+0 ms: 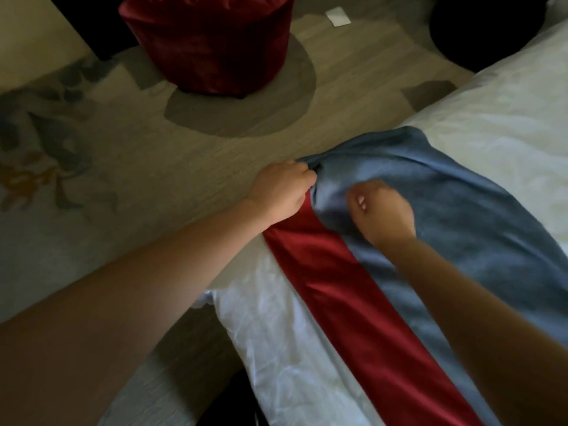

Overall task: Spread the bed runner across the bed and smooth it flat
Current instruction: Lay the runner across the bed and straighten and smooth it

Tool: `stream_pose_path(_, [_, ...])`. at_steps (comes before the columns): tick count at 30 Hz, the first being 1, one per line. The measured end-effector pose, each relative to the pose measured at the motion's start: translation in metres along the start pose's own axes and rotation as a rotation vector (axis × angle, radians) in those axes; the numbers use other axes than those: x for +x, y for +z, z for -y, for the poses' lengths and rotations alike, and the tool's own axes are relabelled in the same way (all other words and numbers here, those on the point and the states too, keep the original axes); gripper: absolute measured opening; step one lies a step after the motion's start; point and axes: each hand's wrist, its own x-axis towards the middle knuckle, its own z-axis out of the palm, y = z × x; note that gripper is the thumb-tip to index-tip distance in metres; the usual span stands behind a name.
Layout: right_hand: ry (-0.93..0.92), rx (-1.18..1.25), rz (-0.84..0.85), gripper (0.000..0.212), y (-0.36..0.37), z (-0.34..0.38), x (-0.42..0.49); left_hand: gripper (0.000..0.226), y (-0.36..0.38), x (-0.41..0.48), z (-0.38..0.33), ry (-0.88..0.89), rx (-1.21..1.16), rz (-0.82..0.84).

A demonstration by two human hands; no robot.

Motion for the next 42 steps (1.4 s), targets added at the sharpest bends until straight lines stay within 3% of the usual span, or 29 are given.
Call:
stream_pose_path(6, [0.068,-0.002,-0.047,0.024,-0.036,-0.06,0.059,0.023,0.007,0.047,-0.03,-0.122,-0.066,-0.1])
stream_pose_path(12, [0.113,-0.155,0.096,0.049,-0.031,-0.103,0.1,0.044,0.032,0.095,-0.051,-0.294,0.018,0.05])
stream_pose_path(15, [0.118,-0.155,0.187,0.054,-0.016,-0.118,0.102,0.027,0.042,0.105,-0.059,-0.324,0.059,0.118])
stream_pose_path(18, [0.046,-0.158,0.191,0.038,-0.016,-0.125,0.112,0.01,0.038,0.115,-0.061,-0.305,0.082,0.105])
stream_pose_path(20, [-0.008,-0.082,0.036,0.028,-0.028,-0.134,0.12,0.012,0.031,0.123,-0.062,-0.285,0.13,-0.004])
stream_pose_path(23, [0.041,0.112,-0.364,0.028,-0.05,-0.153,0.118,0.008,0.019,0.131,-0.072,-0.222,0.098,-0.421])
stream_pose_path(25, [0.097,0.162,-0.475,0.029,-0.057,-0.166,0.109,0.005,0.019,0.14,-0.084,-0.18,0.09,-0.556])
stream_pose_path(27, [0.129,0.075,-0.329,0.026,-0.052,-0.179,0.104,0.008,0.026,0.152,-0.096,-0.2,0.041,-0.402])
stream_pose_path(30, [0.121,-0.085,0.126,0.036,-0.04,-0.197,0.103,0.019,0.048,0.163,-0.107,-0.311,-0.009,-0.01])
stream_pose_path(31, [0.116,-0.08,0.19,0.04,-0.038,-0.2,0.102,0.022,0.054,0.165,-0.109,-0.326,-0.001,0.062])
stream_pose_path(36, [0.155,0.052,0.145,0.037,-0.036,-0.205,0.1,0.026,0.057,0.16,-0.101,-0.309,-0.045,0.025])
stream_pose_path(40, [0.454,0.31,0.035,0.034,-0.042,-0.215,0.097,0.037,0.057,0.139,-0.084,-0.367,-0.08,-0.071])
stream_pose_path(42, [0.48,0.254,0.119,0.03,-0.048,-0.216,0.098,0.042,0.057,0.122,-0.075,-0.476,-0.095,-0.093])
